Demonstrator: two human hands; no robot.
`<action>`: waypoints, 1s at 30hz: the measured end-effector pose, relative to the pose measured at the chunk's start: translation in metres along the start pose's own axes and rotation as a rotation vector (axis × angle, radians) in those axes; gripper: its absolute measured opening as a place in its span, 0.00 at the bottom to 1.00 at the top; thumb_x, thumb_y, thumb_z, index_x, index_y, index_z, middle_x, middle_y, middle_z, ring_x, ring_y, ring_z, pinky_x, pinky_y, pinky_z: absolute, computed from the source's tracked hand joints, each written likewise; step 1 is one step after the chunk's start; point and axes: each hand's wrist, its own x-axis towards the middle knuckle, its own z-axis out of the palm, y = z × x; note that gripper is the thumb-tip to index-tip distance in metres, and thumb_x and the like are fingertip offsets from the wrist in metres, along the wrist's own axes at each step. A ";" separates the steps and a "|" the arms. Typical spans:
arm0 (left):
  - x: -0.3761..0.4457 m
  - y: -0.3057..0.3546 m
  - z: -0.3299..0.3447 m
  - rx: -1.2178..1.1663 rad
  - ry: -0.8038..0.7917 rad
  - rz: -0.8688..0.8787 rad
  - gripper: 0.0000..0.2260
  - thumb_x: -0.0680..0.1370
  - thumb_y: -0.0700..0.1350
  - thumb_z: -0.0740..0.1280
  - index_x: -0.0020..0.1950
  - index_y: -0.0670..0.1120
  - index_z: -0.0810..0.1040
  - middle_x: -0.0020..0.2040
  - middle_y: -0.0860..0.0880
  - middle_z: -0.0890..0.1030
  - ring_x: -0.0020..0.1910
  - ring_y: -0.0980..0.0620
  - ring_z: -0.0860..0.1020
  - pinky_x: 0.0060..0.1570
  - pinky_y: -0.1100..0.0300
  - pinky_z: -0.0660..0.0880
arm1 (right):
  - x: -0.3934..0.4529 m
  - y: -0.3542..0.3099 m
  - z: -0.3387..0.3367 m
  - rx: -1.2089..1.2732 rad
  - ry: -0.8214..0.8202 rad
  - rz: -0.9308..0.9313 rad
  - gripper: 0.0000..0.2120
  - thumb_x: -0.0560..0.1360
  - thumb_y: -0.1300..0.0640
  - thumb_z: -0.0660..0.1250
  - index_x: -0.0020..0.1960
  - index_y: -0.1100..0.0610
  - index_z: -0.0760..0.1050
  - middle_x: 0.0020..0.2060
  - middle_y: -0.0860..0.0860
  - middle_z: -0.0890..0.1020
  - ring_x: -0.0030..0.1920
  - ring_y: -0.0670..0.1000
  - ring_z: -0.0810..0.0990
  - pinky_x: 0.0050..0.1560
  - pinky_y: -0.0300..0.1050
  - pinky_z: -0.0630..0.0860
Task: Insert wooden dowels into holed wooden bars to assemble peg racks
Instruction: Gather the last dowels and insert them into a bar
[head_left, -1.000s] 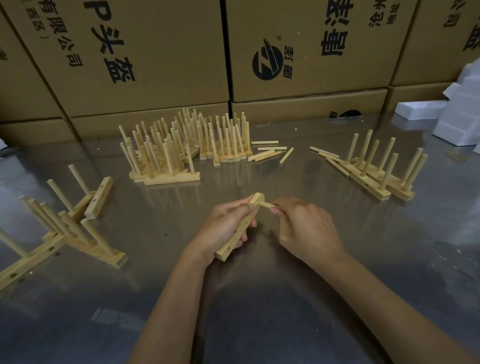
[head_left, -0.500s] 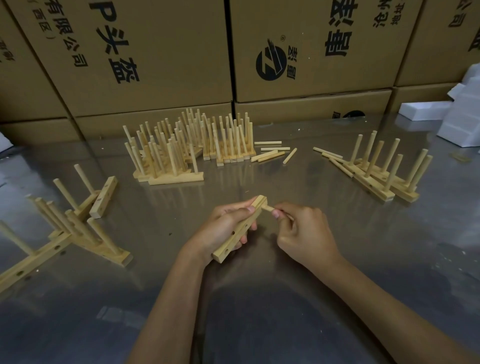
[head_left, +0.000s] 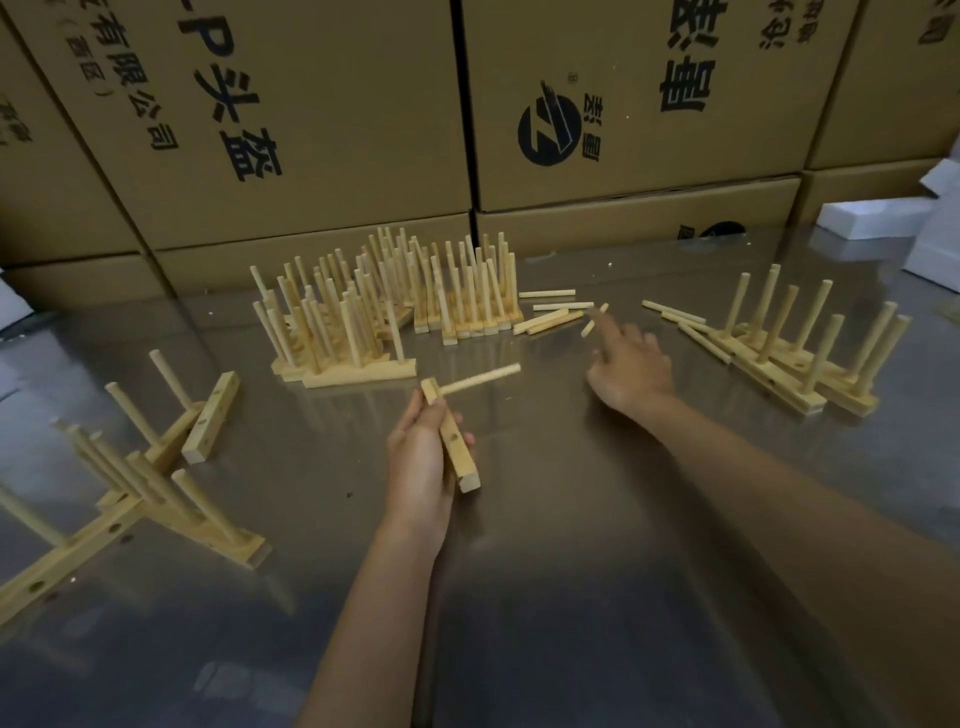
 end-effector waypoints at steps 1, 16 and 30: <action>0.002 0.001 -0.001 -0.037 0.006 -0.016 0.16 0.84 0.41 0.61 0.72 0.48 0.73 0.38 0.47 0.77 0.28 0.55 0.75 0.27 0.62 0.74 | 0.012 0.001 0.003 -0.108 -0.017 -0.021 0.30 0.79 0.57 0.59 0.79 0.45 0.54 0.70 0.57 0.67 0.69 0.61 0.64 0.67 0.57 0.64; 0.001 0.008 -0.008 -0.163 -0.015 -0.143 0.17 0.84 0.41 0.58 0.73 0.41 0.70 0.40 0.45 0.79 0.30 0.54 0.76 0.26 0.64 0.74 | -0.014 0.000 0.002 -0.077 0.214 -0.181 0.05 0.77 0.57 0.66 0.48 0.55 0.80 0.48 0.52 0.78 0.54 0.55 0.75 0.49 0.48 0.72; -0.013 0.017 -0.004 -0.069 -0.160 -0.163 0.15 0.83 0.39 0.55 0.67 0.43 0.74 0.39 0.45 0.77 0.31 0.53 0.72 0.24 0.64 0.70 | -0.144 -0.020 -0.009 0.216 0.131 -0.366 0.09 0.78 0.62 0.62 0.54 0.53 0.77 0.45 0.46 0.75 0.50 0.49 0.73 0.49 0.43 0.71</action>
